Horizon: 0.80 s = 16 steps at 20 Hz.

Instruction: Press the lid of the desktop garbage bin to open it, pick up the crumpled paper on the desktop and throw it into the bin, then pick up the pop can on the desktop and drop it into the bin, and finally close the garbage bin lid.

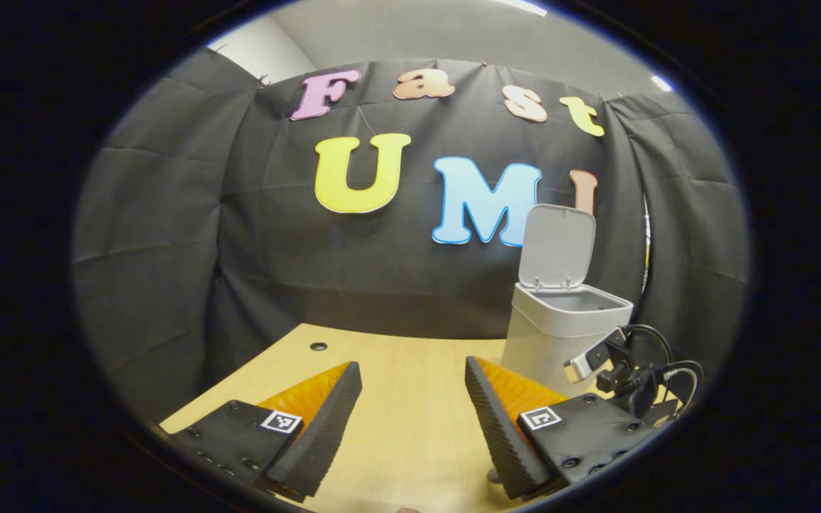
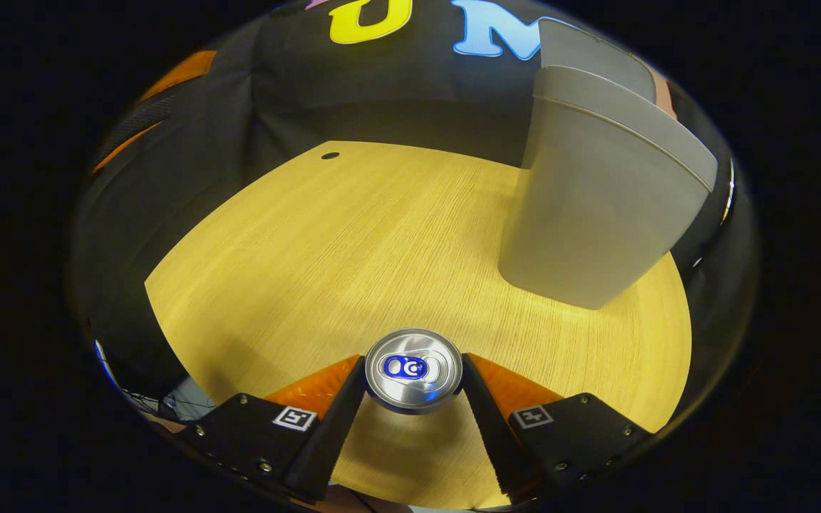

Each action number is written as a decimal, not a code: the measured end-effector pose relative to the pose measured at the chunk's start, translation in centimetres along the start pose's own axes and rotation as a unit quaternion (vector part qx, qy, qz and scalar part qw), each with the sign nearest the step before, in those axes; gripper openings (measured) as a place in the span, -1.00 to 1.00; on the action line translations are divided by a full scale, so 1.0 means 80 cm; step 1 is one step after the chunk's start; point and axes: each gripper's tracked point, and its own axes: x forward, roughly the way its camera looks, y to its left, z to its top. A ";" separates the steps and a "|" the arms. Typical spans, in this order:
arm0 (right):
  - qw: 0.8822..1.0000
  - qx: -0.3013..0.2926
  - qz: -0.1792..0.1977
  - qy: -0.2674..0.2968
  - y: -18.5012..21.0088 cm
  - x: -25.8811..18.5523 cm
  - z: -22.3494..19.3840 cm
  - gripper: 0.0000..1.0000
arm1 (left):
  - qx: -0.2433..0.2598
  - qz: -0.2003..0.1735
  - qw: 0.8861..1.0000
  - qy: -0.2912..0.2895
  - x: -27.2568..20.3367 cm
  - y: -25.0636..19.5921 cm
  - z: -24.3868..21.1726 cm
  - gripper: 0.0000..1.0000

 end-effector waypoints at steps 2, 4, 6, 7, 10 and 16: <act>1.000 0.010 0.002 -0.014 -0.001 -0.006 0.007 0.67 | -0.001 0.000 1.000 0.001 0.001 -0.001 -0.001 0.92; 0.999 0.021 0.003 -0.030 -0.008 -0.018 0.018 0.66 | -0.002 -0.002 1.000 0.001 0.001 -0.003 -0.001 0.92; 0.998 0.030 0.005 -0.049 -0.013 -0.032 0.031 0.67 | -0.003 -0.005 1.000 0.002 0.002 -0.008 0.000 0.92; 0.998 0.033 0.008 -0.058 -0.015 -0.040 0.038 0.66 | -0.004 -0.008 1.000 0.003 0.003 -0.009 -0.002 0.91; 0.996 0.046 0.004 -0.082 -0.025 -0.062 0.053 0.66 | -0.007 -0.013 1.000 0.004 0.005 -0.016 -0.003 0.92; 0.984 0.053 -0.015 -0.170 -0.056 -0.123 0.109 0.67 | -0.011 -0.020 1.000 0.005 0.007 -0.026 -0.005 0.91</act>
